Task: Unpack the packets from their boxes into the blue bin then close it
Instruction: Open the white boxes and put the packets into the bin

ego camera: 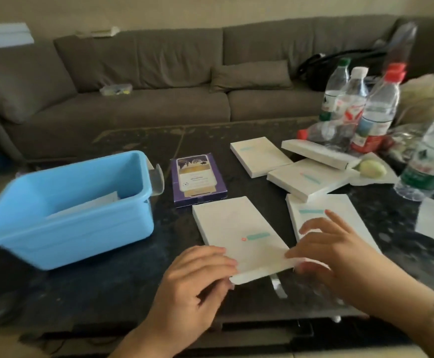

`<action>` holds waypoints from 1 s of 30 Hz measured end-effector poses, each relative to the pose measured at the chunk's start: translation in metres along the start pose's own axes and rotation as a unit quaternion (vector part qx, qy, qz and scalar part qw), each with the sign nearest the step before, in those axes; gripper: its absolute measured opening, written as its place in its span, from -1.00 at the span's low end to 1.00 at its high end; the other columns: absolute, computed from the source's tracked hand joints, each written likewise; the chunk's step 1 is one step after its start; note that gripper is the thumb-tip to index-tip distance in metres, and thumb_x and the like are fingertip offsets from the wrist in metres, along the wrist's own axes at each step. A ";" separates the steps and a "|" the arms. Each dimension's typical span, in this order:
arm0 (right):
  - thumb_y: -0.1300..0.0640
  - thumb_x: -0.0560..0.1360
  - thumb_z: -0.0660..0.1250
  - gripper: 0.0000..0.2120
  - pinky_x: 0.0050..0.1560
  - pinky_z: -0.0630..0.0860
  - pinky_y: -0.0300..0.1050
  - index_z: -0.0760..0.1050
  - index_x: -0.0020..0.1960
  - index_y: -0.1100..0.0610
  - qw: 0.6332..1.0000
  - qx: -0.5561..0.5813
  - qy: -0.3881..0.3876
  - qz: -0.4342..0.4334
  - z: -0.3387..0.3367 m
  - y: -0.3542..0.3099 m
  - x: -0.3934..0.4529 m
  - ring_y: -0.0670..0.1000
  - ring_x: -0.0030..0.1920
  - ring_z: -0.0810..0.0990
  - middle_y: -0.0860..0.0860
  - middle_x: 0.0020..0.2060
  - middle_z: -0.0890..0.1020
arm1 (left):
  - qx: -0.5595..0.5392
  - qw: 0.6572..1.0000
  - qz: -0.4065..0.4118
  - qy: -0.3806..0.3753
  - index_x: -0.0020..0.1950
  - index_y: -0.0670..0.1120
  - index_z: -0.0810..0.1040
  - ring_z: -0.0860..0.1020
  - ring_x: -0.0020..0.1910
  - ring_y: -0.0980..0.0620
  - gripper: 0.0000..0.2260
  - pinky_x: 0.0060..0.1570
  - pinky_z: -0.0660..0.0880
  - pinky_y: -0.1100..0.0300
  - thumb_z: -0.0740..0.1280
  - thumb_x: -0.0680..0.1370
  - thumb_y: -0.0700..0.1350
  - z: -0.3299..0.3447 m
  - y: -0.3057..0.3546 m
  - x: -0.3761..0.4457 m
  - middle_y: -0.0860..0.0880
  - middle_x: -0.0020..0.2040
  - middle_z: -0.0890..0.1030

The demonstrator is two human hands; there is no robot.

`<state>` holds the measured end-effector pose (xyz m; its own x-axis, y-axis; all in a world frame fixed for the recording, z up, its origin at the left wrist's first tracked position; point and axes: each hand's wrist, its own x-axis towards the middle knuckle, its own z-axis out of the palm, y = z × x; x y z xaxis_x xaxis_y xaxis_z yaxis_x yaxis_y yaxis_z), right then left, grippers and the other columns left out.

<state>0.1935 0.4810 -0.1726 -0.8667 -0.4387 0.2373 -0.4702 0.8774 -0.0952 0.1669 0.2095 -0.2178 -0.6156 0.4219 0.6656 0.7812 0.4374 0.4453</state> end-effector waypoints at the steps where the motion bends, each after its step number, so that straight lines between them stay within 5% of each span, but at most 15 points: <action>1: -0.13 0.47 0.37 -0.85 0.17 0.55 0.14 0.64 0.01 -0.20 0.998 0.057 0.022 0.001 -0.008 -0.002 0.000 -0.08 0.04 0.58 -0.25 -0.13 0.64 | -0.031 0.998 -0.025 0.038 0.02 -0.07 0.71 0.62 0.15 0.17 -0.83 0.12 0.59 0.14 0.37 0.50 -0.08 -0.007 0.007 0.007 0.11 0.03 0.70; 5: -0.27 0.49 0.26 -0.73 0.00 0.50 -0.31 0.63 0.02 -0.15 0.947 0.297 0.117 0.028 -0.053 -0.027 0.018 -0.12 0.03 0.63 -0.21 -0.06 0.66 | -0.132 0.963 -0.129 0.196 -0.03 0.09 0.70 0.65 -0.04 0.17 -0.81 -0.11 0.54 0.43 0.31 0.48 0.04 -0.040 0.036 0.046 0.19 -0.11 0.69; 9: -0.08 0.44 0.41 -0.81 -0.04 0.61 -0.22 0.69 -0.06 -0.01 0.832 0.538 0.116 0.076 -0.071 -0.040 0.054 -0.05 0.00 0.69 -0.02 -0.07 0.73 | -0.222 0.929 -0.168 0.244 0.01 0.28 0.64 0.64 -0.04 0.14 -0.80 -0.13 0.53 0.42 0.29 0.43 0.15 -0.051 0.031 0.069 0.15 -0.07 0.69; 11: 0.13 0.33 0.43 -0.86 -0.16 0.61 -0.26 0.72 -0.14 0.08 0.758 0.633 0.090 0.129 -0.069 -0.046 0.065 -0.02 -0.11 0.71 0.09 -0.15 0.74 | -0.195 0.940 -0.160 0.230 0.10 0.26 0.59 0.64 0.00 0.13 -0.77 -0.09 0.52 0.43 0.26 0.48 0.13 -0.048 0.022 0.071 0.15 -0.04 0.68; 13: 0.20 0.30 0.42 -0.86 -0.23 0.59 -0.30 0.72 -0.18 0.11 0.722 0.667 0.094 0.159 -0.065 -0.051 0.072 -0.02 -0.18 0.72 0.11 -0.19 0.74 | -0.150 0.955 -0.135 0.217 0.15 0.22 0.57 0.63 0.04 0.15 -0.77 -0.06 0.54 0.39 0.21 0.55 0.06 -0.046 0.013 0.072 0.19 0.00 0.67; 18: 0.23 0.30 0.41 -0.85 -0.31 0.56 -0.33 0.73 -0.24 0.07 0.697 0.684 0.129 0.174 -0.063 -0.053 0.087 -0.04 -0.25 0.71 0.09 -0.23 0.74 | -0.058 0.984 -0.030 0.163 0.16 0.09 0.54 0.60 -0.06 0.17 -0.79 -0.21 0.53 0.35 0.13 0.66 0.03 -0.052 0.000 0.074 0.20 0.01 0.62; 24: 0.24 0.27 0.41 -0.87 -0.25 0.59 -0.33 0.71 -0.22 0.19 0.720 0.663 0.121 0.163 -0.063 -0.048 0.093 0.02 -0.17 0.74 0.11 -0.19 0.75 | -0.061 0.993 0.005 0.105 0.25 0.08 0.49 0.60 -0.05 0.13 -0.67 -0.36 0.54 0.26 0.00 0.69 0.12 -0.057 -0.015 0.072 0.19 0.06 0.59; 30: 0.22 0.28 0.42 -0.88 -0.15 0.65 -0.21 0.71 -0.21 0.18 0.745 0.640 0.133 0.133 -0.057 -0.045 0.093 0.08 -0.12 0.74 0.12 -0.16 0.75 | -0.086 0.984 -0.029 0.154 0.16 -0.02 0.53 0.62 -0.06 0.08 -0.70 -0.35 0.55 0.22 0.10 0.67 0.11 -0.048 -0.013 0.072 0.15 -0.01 0.61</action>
<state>0.1431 0.4117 -0.0911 -0.9740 -0.0785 0.2123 -0.2086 -0.0527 -0.9766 0.1172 0.1964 -0.1472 -0.6194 0.1275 0.7747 0.7684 0.3008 0.5649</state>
